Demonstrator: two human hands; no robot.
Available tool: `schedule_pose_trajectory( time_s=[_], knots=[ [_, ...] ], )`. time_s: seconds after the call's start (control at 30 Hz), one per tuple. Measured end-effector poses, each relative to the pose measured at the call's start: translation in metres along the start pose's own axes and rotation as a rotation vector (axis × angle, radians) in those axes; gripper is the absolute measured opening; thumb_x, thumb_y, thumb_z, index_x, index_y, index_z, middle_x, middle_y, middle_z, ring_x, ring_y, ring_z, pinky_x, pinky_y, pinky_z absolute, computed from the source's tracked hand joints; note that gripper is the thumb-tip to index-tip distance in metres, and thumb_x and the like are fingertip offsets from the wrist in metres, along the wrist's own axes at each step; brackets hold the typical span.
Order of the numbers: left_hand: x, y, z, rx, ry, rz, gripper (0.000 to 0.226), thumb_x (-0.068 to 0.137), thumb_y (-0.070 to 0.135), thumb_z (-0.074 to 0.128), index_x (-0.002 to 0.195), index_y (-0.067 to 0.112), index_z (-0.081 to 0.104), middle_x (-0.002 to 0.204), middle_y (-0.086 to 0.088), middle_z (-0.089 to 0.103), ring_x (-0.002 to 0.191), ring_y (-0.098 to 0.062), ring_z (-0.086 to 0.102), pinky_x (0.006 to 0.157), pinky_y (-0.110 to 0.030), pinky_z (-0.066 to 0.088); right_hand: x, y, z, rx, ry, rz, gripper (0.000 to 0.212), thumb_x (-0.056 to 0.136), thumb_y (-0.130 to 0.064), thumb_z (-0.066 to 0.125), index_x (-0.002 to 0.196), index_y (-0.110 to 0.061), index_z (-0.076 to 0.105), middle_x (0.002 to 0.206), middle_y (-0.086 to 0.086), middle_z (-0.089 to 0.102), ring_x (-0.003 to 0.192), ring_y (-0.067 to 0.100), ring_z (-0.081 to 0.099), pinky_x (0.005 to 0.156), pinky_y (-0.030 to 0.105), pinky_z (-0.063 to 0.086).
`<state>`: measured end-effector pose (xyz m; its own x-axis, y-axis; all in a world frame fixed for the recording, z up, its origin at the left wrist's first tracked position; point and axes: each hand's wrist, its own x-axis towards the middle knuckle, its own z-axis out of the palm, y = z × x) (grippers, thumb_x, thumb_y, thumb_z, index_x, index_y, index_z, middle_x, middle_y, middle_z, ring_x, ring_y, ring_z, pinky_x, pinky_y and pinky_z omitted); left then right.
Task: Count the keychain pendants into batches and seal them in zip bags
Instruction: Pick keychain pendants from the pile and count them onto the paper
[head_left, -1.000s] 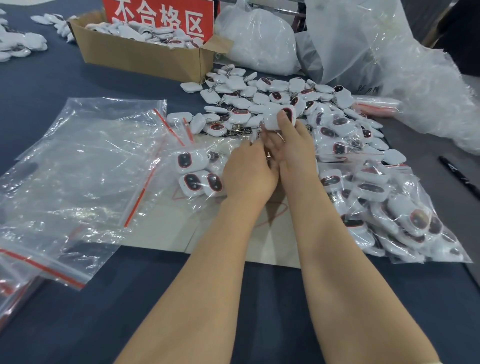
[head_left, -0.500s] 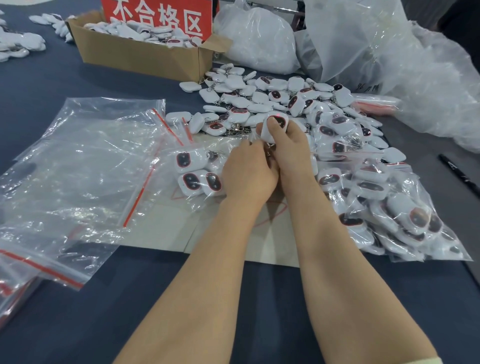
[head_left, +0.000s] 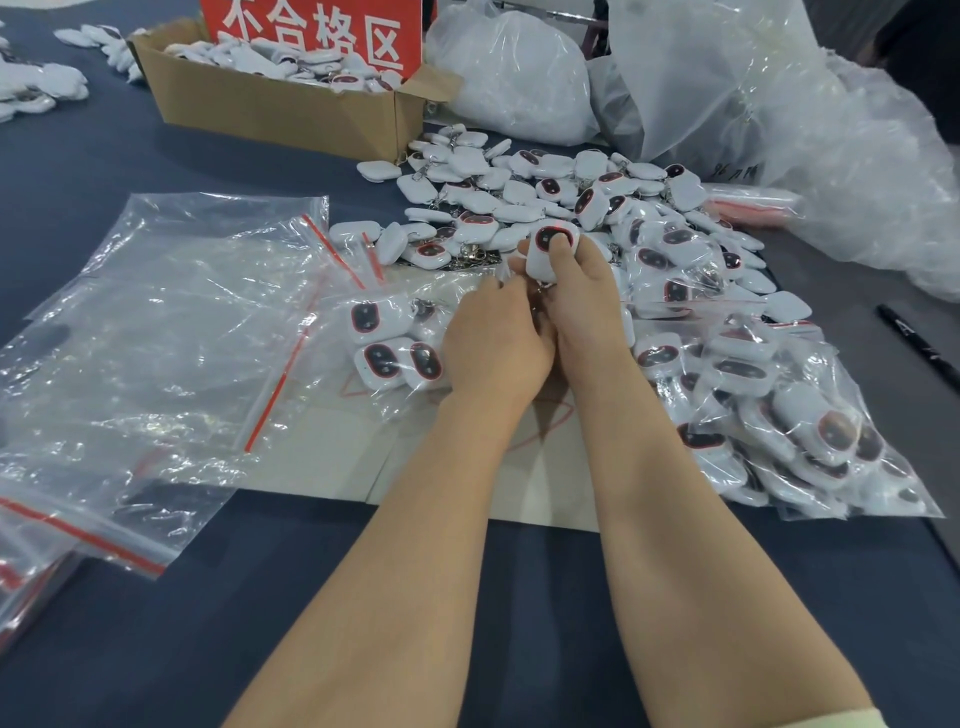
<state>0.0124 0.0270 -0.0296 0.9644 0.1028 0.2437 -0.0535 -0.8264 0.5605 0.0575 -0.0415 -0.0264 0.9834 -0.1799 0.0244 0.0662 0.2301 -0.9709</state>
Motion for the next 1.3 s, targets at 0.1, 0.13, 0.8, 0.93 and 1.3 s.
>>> schedule_pose_trajectory(
  time_s=[0.1, 0.13, 0.8, 0.93, 1.3],
  knots=[
    [-0.001, 0.001, 0.003, 0.024, 0.012, -0.007, 0.037, 0.091, 0.023, 0.048, 0.128, 0.017, 0.049, 0.123, -0.008, 0.049, 0.113, -0.029, 0.046, 0.083, -0.038, 0.040, 0.000, 0.001, -0.002, 0.022, -0.017, 0.030, 0.018, 0.101, -0.011, 0.044, 0.111, -0.003, 0.056, 0.092, 0.003, 0.065, 0.079, 0.012, 0.065, 0.071, 0.027, 0.055],
    [-0.001, 0.001, 0.004, 0.054, 0.027, -0.012, 0.040, 0.091, 0.022, 0.049, 0.131, 0.017, 0.047, 0.126, -0.008, 0.047, 0.115, -0.029, 0.043, 0.086, -0.037, 0.039, -0.001, 0.001, -0.002, 0.016, -0.033, 0.041, 0.019, 0.099, -0.006, 0.044, 0.114, -0.002, 0.055, 0.095, 0.005, 0.064, 0.082, 0.014, 0.064, 0.073, 0.028, 0.054],
    [0.008, -0.002, -0.024, -0.233, 0.153, -0.164, 0.019, 0.089, 0.022, 0.051, 0.102, 0.010, 0.058, 0.101, -0.008, 0.064, 0.094, -0.030, 0.057, 0.073, -0.032, 0.041, -0.011, -0.040, 0.007, -0.509, 0.009, -0.295, 0.011, 0.089, -0.022, 0.062, 0.093, -0.015, 0.055, 0.085, -0.002, 0.056, 0.076, 0.013, 0.050, 0.079, 0.032, 0.045],
    [0.010, -0.002, -0.032, -0.433, 0.197, -0.200, 0.015, 0.088, 0.018, 0.054, 0.100, 0.011, 0.059, 0.093, -0.001, 0.063, 0.086, -0.022, 0.056, 0.072, -0.027, 0.040, -0.015, -0.049, 0.013, -0.534, -0.049, -0.224, 0.024, 0.087, -0.017, 0.066, 0.105, -0.010, 0.052, 0.090, 0.010, 0.064, 0.082, 0.030, 0.066, 0.086, 0.048, 0.052],
    [0.002, 0.009, -0.038, -0.593, 0.387, -0.144, 0.007, 0.084, 0.013, 0.054, 0.089, 0.018, 0.053, 0.079, 0.008, 0.056, 0.080, -0.016, 0.057, 0.070, -0.027, 0.046, -0.020, -0.047, 0.009, -0.704, -0.341, -0.125, 0.018, 0.085, -0.001, 0.056, 0.074, -0.009, 0.068, 0.047, -0.011, 0.055, 0.038, -0.002, 0.047, 0.044, 0.009, 0.038]
  ],
)
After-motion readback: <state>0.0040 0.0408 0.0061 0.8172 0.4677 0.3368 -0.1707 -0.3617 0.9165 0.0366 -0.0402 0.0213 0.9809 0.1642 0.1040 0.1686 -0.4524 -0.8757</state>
